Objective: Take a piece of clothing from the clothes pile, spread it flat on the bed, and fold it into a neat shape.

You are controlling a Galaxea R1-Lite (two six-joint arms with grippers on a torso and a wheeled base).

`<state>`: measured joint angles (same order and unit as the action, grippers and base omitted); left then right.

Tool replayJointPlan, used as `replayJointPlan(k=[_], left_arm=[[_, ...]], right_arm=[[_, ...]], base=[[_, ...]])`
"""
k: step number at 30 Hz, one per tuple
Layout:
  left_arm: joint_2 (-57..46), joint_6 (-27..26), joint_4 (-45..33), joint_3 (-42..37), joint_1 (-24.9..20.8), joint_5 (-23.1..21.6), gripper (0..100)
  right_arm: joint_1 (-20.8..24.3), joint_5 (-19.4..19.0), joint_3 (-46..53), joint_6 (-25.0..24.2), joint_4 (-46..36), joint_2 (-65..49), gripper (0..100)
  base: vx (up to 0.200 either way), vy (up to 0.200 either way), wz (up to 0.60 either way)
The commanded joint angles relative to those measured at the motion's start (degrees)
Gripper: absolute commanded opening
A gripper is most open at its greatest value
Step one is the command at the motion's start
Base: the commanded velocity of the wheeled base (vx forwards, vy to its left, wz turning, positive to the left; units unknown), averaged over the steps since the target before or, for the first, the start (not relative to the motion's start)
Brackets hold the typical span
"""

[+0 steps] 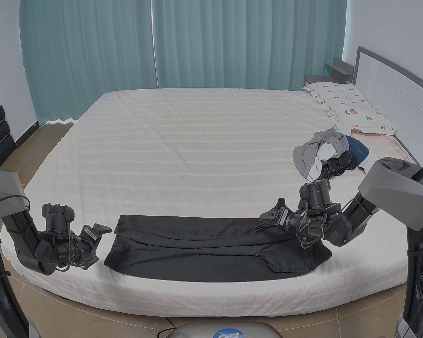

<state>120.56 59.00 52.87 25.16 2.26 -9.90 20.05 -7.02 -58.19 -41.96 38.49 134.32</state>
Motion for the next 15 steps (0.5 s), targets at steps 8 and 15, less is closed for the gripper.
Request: replayJointPlan(k=[8,15], left_arm=[[2.22,-0.03,1.62,-0.20,-1.20,2.34,100],[2.22,-0.03,1.62,-0.20,-1.20,2.43,100]], right_arm=[[1.48,-0.01,-13.62,0.56,-9.22,8.15,100],[1.57,0.34,-18.81,1.53,-12.56,10.18,100]], base=[[0.000,0.000,0.00],[0.000,0.000,0.00]])
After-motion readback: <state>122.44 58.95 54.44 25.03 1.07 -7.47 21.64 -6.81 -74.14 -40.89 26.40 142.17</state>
